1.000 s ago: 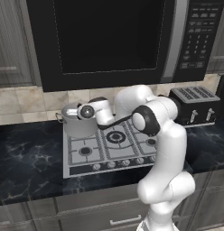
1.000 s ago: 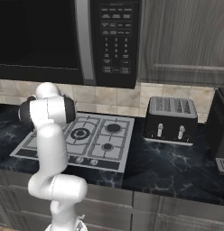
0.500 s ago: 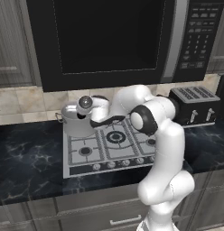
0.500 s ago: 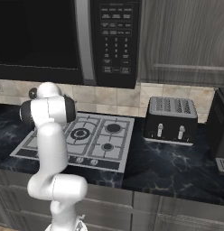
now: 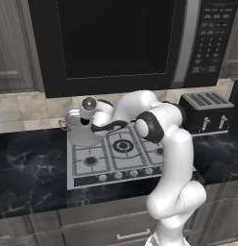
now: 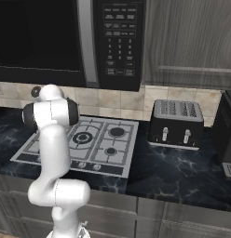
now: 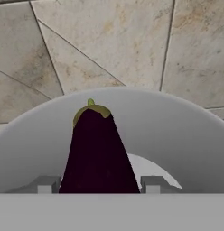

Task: Turn on the burner for the pot on the stove. Wait thirty seconds for the pot to heat up. Then add the eggplant to the pot.

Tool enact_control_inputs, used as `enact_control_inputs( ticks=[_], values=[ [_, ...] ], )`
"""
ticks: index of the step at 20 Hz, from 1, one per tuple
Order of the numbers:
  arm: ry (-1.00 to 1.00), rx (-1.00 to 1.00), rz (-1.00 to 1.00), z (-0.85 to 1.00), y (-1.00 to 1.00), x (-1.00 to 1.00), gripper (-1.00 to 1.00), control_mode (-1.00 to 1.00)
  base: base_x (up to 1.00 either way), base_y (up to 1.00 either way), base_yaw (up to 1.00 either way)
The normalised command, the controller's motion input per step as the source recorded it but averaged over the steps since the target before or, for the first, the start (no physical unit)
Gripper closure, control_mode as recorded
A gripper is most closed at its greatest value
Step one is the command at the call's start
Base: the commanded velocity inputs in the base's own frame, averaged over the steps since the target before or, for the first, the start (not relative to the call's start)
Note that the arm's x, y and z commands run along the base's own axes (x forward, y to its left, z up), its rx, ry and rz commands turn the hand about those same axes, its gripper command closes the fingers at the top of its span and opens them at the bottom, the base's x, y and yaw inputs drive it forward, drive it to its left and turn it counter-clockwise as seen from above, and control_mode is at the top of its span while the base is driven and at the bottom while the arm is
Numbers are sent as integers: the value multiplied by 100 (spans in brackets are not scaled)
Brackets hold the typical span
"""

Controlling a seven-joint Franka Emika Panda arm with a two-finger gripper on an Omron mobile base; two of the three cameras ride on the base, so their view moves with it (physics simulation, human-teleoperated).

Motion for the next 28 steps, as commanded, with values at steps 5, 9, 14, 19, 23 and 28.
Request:
enact_control_inputs(
  ticks=[5, 9, 14, 19, 23, 28],
  values=[
    [0, 0, 0, -26, 8, 10, -100, -100, 0, 0, 0],
    [0, 0, 0, -9, 0, 12, -100, -100, 0, 0, 0],
    [0, 0, 0, -14, 0, 4, -100, -100, 0, 0, 0],
    [0, 0, 0, -20, 3, 2, -100, -100, 0, 0, 0],
    [-1, 0, 0, -1, 9, 0, -100, -100, 0, 0, 0],
    [-11, 0, 0, 13, 8, 0, -100, -100, 0, 0, 0]
  ],
)
